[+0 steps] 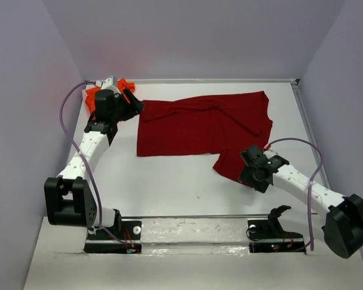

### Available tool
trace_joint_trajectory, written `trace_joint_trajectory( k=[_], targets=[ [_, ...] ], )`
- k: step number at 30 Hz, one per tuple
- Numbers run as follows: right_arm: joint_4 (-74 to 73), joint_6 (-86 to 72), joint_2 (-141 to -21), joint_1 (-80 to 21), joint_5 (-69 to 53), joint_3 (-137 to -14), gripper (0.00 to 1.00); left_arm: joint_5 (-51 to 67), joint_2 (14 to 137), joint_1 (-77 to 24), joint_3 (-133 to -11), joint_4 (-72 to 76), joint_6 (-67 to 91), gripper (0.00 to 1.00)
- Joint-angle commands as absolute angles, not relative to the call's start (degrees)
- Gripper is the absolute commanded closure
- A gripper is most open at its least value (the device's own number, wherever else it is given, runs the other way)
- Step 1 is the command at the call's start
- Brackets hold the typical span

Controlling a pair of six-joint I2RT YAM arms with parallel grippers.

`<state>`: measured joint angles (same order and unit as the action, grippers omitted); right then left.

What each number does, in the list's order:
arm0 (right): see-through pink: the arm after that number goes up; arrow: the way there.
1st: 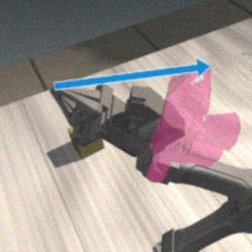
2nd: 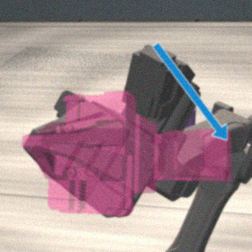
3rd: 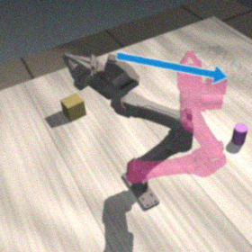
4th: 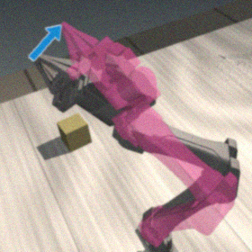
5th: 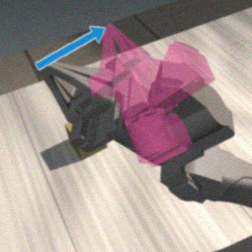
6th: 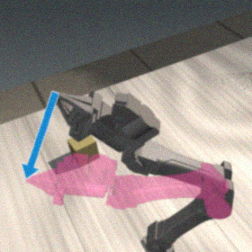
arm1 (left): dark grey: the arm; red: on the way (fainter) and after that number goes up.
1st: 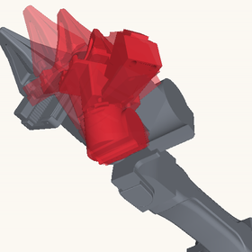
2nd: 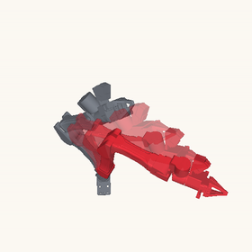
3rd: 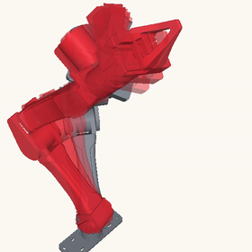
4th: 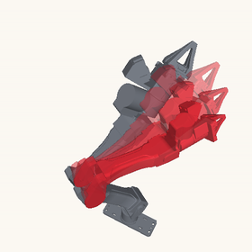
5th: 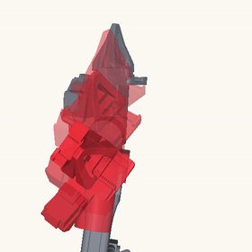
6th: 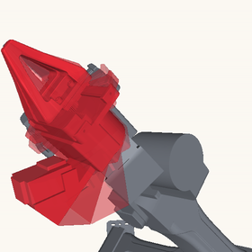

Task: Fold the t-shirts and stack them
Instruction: Fold the flattened tshirt in 1/3 of the way

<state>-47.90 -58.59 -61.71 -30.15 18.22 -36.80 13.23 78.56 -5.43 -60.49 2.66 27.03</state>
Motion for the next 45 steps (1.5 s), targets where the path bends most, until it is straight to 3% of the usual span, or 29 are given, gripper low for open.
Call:
trace_joint_trajectory(
  k=[1,14,25,27,28,30,33,34,45],
  targets=[
    [-46.6,-64.5,-65.1,-31.2,21.3,-35.1,0.39,12.2,75.5,-5.6,-61.9,2.9,25.6,0.32],
    [-44.6,-62.9,-72.9,-31.2,24.7,-40.2,0.39,11.4,74.3,-6.2,-61.7,2.9,25.0,0.32],
    [-42.5,-63.8,-74.4,-31.2,20.0,-38.3,0.43,11.0,74.2,-6.2,-61.9,2.7,24.7,0.32],
    [-42.9,-63.5,-74.3,-31.2,20.7,-38.5,0.52,11.0,74.2,-6.2,-61.9,2.7,24.7,0.32],
    [-43.3,-63.4,-74.2,-31.2,20.7,-38.5,0.65,11.0,74.2,-6.2,-61.9,2.8,24.8,0.32],
    [-43.8,-63.5,-74.1,-31.2,20.7,-38.3,0.69,10.9,74.1,-6.2,-61.9,2.8,24.6,0.32],
    [-43.9,-63.5,-73.8,-31.2,20.1,-37.6,0.85,10.7,74.3,-6.2,-62.0,2.6,24.5,0.32],
    [-44.3,-63.6,-73.8,-31.2,20.0,-37.6,0.99,10.7,74.2,-6.2,-62.1,2.6,24.6,0.32],
    [-44.3,-59.9,-70.0,-31.2,22.6,-40.6,1.00,9.3,75.2,-6.3,-61.6,2.5,24.3,0.32]
  ],
)
